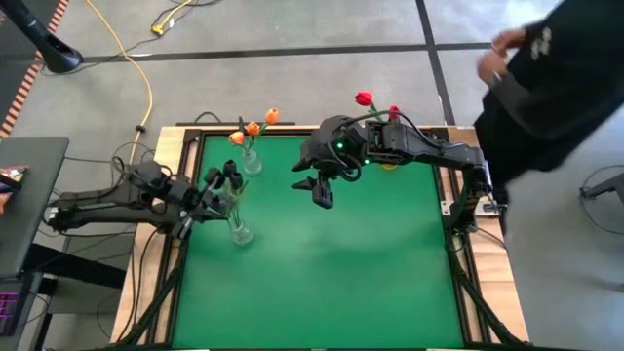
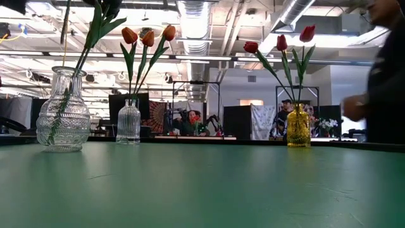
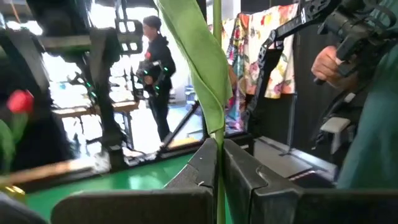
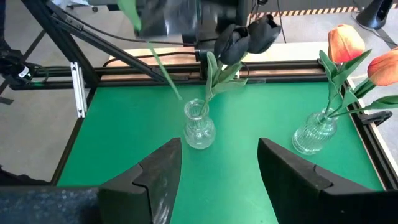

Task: Sort flowers into vase by color
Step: Put the black flower into the bottom transparent vase

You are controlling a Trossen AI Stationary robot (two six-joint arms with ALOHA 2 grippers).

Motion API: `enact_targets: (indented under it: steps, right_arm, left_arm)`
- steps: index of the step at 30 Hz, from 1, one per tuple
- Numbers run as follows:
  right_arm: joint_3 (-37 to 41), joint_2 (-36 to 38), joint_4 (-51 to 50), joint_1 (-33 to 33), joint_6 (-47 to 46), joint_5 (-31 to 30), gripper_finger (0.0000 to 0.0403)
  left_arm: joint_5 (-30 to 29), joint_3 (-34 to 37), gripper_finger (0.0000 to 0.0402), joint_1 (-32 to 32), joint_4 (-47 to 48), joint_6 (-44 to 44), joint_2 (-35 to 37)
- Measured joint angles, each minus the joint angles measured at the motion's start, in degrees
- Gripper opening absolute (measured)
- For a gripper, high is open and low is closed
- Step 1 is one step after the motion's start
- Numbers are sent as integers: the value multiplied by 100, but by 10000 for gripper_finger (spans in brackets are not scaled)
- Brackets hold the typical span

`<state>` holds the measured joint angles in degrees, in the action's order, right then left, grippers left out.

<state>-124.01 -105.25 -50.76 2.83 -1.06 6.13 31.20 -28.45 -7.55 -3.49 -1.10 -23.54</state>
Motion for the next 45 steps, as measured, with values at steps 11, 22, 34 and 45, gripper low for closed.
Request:
enact_targets:
  steps: [11, 22, 34, 45]
  right_arm:
    - [0, 0, -5, 72, -173, 2, 238]
    - [0, 0, -12, 76, -213, 1, 238]
    - [0, 0, -4, 76, -345, 1, 238]
    - [0, 0, 9, 96, -358, 2, 238]
  left_arm:
    - [89, 363, 0, 0, -65, -231, 39]
    - [-429, 363, 0, -4, 303, 455, 47]
    - [-510, 747, 0, -4, 204, 461, 136]
    - [-617, 2066, 0, -26, -858, -545, 705]
